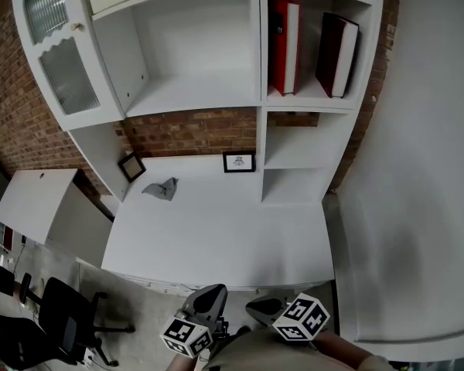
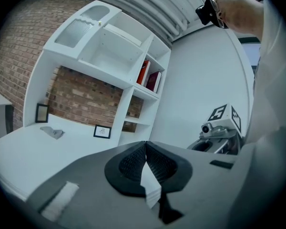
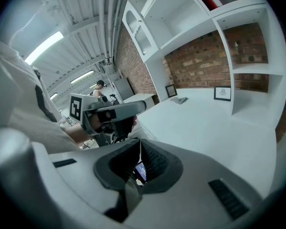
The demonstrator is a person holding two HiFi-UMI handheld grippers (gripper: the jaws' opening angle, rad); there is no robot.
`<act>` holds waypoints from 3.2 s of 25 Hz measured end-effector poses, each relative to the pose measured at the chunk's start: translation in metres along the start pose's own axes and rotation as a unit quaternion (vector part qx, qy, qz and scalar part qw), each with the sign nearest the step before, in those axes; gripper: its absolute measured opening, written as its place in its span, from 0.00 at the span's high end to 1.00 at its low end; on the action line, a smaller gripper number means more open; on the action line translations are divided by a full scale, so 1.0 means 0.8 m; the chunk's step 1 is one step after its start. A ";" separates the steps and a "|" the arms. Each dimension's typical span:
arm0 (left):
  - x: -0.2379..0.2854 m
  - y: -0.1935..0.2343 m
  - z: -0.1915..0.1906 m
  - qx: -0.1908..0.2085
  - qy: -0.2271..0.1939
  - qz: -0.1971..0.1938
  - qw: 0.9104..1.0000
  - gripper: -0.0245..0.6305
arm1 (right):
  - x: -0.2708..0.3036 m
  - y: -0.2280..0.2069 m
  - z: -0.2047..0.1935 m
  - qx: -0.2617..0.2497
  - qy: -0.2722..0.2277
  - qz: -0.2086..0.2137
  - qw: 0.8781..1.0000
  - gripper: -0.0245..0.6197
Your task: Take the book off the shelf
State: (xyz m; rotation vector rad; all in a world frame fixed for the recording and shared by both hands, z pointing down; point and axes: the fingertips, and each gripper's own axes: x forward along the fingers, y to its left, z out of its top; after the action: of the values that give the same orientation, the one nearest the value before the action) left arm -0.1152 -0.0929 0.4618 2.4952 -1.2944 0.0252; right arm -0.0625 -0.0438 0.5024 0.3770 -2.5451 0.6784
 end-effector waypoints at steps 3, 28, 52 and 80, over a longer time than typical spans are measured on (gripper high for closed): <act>0.028 -0.013 0.008 0.013 0.002 0.006 1.000 0.96 | -0.018 -0.024 0.005 0.001 -0.004 0.009 1.000 0.95; 0.050 -0.009 0.031 0.008 -0.028 0.123 0.992 0.96 | -0.024 -0.083 0.039 -0.005 0.003 0.109 0.994 0.95; -0.004 0.028 0.008 0.003 -0.005 -0.004 1.000 0.96 | -0.100 -0.115 0.152 -0.022 -0.163 -0.158 0.974 0.95; 0.150 -0.019 0.061 0.043 0.000 0.021 0.999 0.96 | -0.311 -0.330 0.573 -0.152 -0.359 -0.309 0.867 0.55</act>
State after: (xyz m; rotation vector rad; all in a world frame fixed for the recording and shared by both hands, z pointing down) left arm -0.0393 -0.1945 0.4310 2.5392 -1.3735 0.0943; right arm 0.0756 -0.4718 0.1297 1.4723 -2.8384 -0.1587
